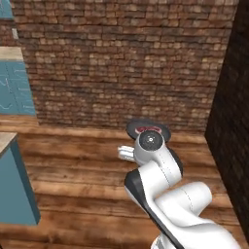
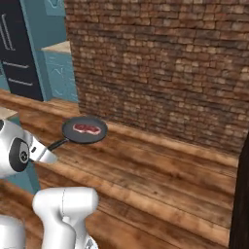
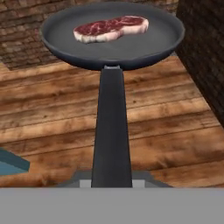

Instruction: Pick up the pan with the steak in it and place it on the dining table. Then place the steak on the plate.

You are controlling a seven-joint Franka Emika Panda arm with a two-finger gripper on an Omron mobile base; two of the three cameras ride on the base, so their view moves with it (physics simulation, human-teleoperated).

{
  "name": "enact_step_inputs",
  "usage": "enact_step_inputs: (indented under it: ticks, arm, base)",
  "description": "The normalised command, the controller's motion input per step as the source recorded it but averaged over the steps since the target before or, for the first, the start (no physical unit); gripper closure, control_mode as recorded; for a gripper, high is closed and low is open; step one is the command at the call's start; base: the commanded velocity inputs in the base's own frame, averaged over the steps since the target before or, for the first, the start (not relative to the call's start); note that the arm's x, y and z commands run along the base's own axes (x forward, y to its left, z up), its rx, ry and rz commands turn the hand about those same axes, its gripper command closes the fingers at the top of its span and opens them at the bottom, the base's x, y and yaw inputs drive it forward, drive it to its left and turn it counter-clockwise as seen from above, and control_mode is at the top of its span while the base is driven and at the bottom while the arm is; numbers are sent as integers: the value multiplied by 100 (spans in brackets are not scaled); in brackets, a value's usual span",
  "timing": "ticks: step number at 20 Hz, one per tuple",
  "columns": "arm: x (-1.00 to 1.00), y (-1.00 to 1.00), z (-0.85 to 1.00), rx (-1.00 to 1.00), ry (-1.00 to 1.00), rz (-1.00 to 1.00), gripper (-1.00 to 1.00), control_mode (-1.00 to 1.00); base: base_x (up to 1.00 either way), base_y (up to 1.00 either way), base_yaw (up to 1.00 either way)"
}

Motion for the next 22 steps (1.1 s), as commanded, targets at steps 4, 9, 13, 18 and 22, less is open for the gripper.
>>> enact_step_inputs:
  ticks: [4,9,13,18,22]
  arm:
    - [0,0,0,0,0,0,100,100]
    - [0,0,0,0,0,0,100,100]
    - [0,0,0,0,0,0,100,100]
    - [0,0,0,0,0,0,100,100]
    - [0,0,0,0,0,0,100,100]
  base:
    - [0,0,50]
    - [0,0,50]
    - [0,0,50]
    - [0,0,50]
    - [0,0,50]
